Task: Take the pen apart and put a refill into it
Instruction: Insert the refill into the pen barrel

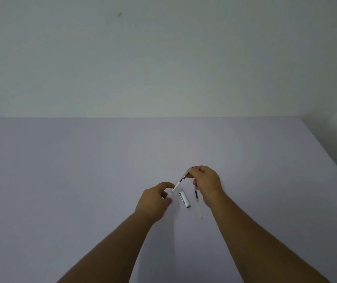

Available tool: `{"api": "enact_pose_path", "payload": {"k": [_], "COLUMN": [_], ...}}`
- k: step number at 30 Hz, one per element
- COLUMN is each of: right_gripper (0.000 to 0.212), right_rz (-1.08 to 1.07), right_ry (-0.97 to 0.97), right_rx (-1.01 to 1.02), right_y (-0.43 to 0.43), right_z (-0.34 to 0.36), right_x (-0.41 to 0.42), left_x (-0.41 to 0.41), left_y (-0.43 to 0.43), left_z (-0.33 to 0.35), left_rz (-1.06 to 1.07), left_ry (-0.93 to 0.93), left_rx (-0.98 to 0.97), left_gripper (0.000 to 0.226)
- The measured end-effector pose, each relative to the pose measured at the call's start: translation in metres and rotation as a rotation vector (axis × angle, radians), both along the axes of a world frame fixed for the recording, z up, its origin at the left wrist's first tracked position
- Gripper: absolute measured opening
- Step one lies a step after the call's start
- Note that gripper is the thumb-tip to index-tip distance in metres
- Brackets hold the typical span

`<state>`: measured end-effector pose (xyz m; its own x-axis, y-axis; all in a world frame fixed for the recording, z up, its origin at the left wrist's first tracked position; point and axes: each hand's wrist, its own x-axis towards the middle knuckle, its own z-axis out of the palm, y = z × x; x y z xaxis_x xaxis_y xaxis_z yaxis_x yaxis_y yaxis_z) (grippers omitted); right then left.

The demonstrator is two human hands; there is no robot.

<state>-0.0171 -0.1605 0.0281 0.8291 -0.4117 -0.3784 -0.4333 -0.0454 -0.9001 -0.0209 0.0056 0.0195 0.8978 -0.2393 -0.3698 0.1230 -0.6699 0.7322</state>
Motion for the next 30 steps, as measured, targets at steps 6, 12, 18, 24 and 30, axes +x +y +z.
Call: {"api": "enact_pose_path", "payload": {"k": [6, 12, 18, 24, 30], "right_gripper": [0.01, 0.015, 0.012, 0.019, 0.019], "right_rz": [0.117, 0.259, 0.352, 0.349, 0.335], "right_ry": [0.014, 0.003, 0.092, 0.151, 0.131], "right_rx": [-0.021, -0.028, -0.027, -0.063, -0.102], "right_y": [0.006, 0.008, 0.001, -0.001, 0.003], "right_z": [0.004, 0.016, 0.027, 0.032, 0.035], "right_x": [-0.01, -0.021, -0.023, -0.024, -0.021], "left_x": [-0.003, -0.01, -0.012, -0.014, -0.014], "left_y": [-0.002, 0.0, 0.003, -0.001, -0.004], "left_z": [0.007, 0.017, 0.027, 0.035, 0.039], "left_rz": [0.02, 0.026, -0.003, -0.045, -0.058], "left_ry": [-0.022, -0.064, -0.101, -0.143, -0.167], "left_rx": [-0.009, 0.04, 0.092, 0.125, 0.159], "left_gripper": [0.031, 0.02, 0.019, 0.019, 0.02]}}
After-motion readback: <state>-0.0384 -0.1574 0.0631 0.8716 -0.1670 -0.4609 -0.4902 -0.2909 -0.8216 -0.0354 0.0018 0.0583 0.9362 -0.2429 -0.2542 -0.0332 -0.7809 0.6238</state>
